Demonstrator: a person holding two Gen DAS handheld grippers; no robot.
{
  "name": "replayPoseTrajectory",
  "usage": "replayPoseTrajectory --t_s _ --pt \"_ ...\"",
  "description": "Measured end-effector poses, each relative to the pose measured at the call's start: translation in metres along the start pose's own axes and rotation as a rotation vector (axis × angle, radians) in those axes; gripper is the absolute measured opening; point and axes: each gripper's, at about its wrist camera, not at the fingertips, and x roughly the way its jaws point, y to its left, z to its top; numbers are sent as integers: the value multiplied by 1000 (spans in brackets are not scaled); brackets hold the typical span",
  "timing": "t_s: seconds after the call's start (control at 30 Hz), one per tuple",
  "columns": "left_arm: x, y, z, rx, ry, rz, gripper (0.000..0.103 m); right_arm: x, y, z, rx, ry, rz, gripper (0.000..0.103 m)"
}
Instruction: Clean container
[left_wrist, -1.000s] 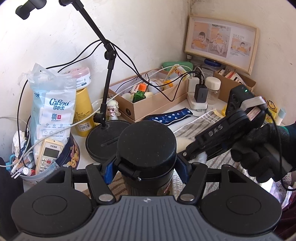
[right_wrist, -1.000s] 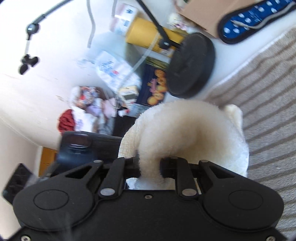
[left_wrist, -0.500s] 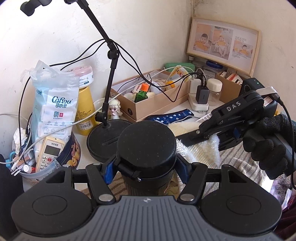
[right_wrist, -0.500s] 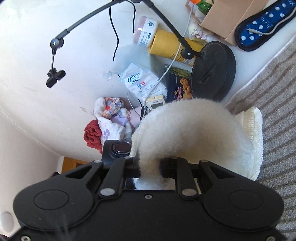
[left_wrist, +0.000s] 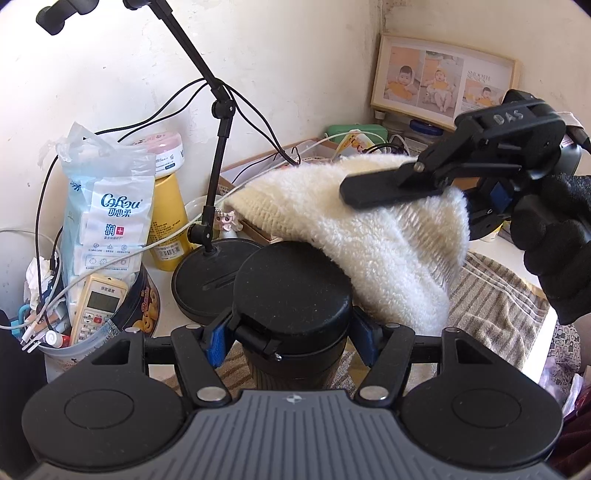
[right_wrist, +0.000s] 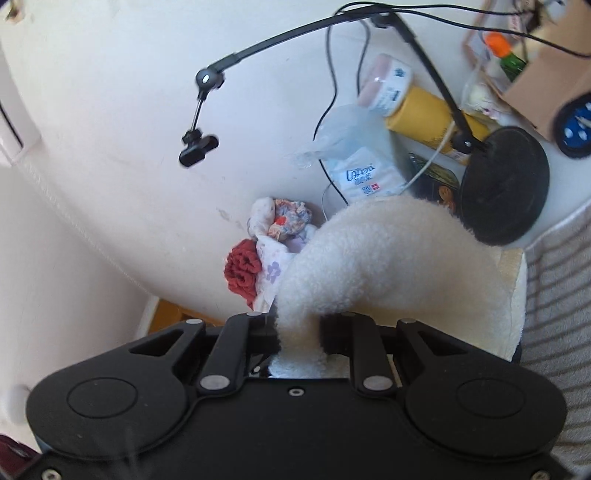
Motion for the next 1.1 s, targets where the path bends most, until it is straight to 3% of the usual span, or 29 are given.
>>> replayPoseTrajectory --t_s 0.13,0.3,0.47,0.67,0.77,0.9,1.0,1.1 --pt "0 1 -1 -5 -1 1 64 -1 -15 -2 11 -4 -93 17" --pt "1 1 0 -11 4 1 64 3 -27 -7 -50 47 -278 17" --pt "3 2 8 -93 29 42 66 4 -45 -16 -4 55 -298 17" --pt "-7 -5 20 -180 -20 150 75 1 -48 -13 14 48 -281 17" --pt "-1 -12 23 -225 25 172 75 2 -47 -13 16 51 -279 17" --pt "2 -17 18 -154 25 214 69 -1 -45 -12 16 45 -276 17" --pt "2 -7 19 -79 45 152 67 -7 -43 -11 19 32 -262 17" --pt "3 8 21 99 53 -7 67 -13 -41 -11 21 13 -249 17"
